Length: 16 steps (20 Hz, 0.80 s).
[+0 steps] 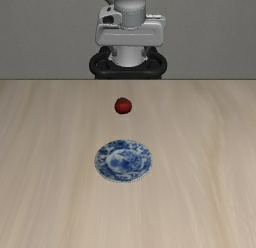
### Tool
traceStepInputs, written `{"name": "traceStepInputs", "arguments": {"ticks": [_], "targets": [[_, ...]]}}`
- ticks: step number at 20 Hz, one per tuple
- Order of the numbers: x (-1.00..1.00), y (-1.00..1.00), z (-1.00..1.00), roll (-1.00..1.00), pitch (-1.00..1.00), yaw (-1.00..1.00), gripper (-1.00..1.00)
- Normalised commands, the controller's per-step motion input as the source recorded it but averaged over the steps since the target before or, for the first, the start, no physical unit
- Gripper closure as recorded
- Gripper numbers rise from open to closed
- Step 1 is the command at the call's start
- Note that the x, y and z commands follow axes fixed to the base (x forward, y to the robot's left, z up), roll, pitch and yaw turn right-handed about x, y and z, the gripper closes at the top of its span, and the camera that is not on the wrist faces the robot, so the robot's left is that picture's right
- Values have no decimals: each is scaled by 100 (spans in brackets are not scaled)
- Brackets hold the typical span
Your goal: Pick the tomato and place it on the plate
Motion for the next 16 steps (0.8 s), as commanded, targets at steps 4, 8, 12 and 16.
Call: {"name": "traceStepInputs", "arguments": {"ticks": [4, 8, 12, 16], "targets": [[-75, -25, 0, 0, 0, 0, -100], [0, 0, -100, 0, 0, 0, -100], [0, 0, -100, 0, 0, 0, -100], [0, 0, -100, 0, 0, 0, -100]]}}
